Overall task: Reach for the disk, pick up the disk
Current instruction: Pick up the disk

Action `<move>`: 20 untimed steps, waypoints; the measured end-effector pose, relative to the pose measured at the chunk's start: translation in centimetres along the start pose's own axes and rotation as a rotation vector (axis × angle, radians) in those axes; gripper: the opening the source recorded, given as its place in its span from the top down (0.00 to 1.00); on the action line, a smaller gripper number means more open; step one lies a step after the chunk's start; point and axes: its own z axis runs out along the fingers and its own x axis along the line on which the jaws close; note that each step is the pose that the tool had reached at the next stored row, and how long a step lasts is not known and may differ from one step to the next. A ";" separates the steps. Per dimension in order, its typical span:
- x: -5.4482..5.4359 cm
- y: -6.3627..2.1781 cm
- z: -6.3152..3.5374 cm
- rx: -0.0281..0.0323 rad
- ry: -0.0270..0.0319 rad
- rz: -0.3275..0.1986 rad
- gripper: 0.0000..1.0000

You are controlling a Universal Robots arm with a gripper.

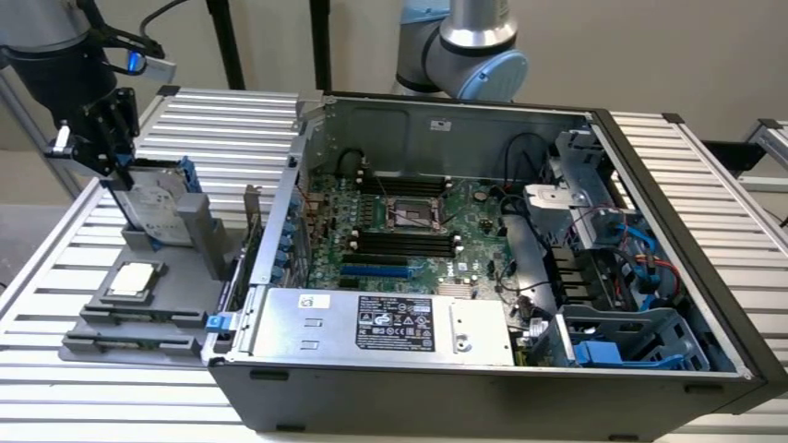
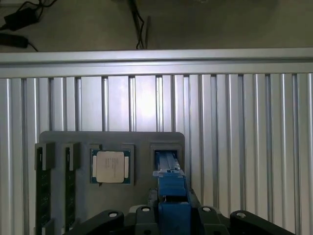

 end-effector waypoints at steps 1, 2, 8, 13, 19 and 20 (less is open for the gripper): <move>0.0 0.00 -0.07 0.0001 0.0001 0.000 0.67; 0.0 0.00 -0.18 0.0001 0.0000 0.000 0.67; 0.0 0.00 -1.70 -0.0001 0.0000 0.000 0.67; 0.0 0.00 -3.96 -0.0001 0.0002 -0.002 0.67; 0.0 -0.04 -6.69 0.0000 0.0000 -0.004 0.67; 0.0 -0.06 -7.13 -0.0002 0.0000 -0.005 0.67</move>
